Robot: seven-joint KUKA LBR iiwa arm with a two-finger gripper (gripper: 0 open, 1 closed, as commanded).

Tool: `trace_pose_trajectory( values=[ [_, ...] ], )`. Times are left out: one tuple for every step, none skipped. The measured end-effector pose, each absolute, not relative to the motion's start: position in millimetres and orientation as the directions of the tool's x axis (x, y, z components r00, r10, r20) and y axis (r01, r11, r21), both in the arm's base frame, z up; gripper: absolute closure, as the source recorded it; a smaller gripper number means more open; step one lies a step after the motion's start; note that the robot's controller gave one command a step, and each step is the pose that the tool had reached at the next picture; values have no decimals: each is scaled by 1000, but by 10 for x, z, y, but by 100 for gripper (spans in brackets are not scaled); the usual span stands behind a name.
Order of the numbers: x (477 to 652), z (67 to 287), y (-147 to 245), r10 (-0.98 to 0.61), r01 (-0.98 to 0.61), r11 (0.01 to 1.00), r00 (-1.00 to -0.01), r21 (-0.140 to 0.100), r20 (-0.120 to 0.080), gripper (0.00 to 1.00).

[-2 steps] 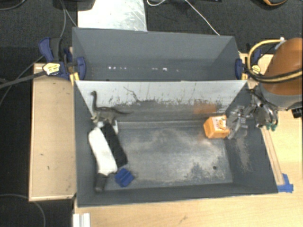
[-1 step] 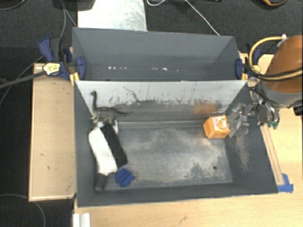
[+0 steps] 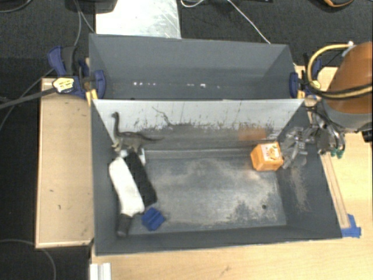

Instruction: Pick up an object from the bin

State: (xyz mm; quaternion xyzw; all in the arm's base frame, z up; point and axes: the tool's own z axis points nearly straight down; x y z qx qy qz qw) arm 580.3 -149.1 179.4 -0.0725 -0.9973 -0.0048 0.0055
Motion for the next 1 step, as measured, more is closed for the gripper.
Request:
trace_pose_trajectory(
  values=[
    [5806,1819,-1491,144,145,989,-989,9,10,100]
  ],
)
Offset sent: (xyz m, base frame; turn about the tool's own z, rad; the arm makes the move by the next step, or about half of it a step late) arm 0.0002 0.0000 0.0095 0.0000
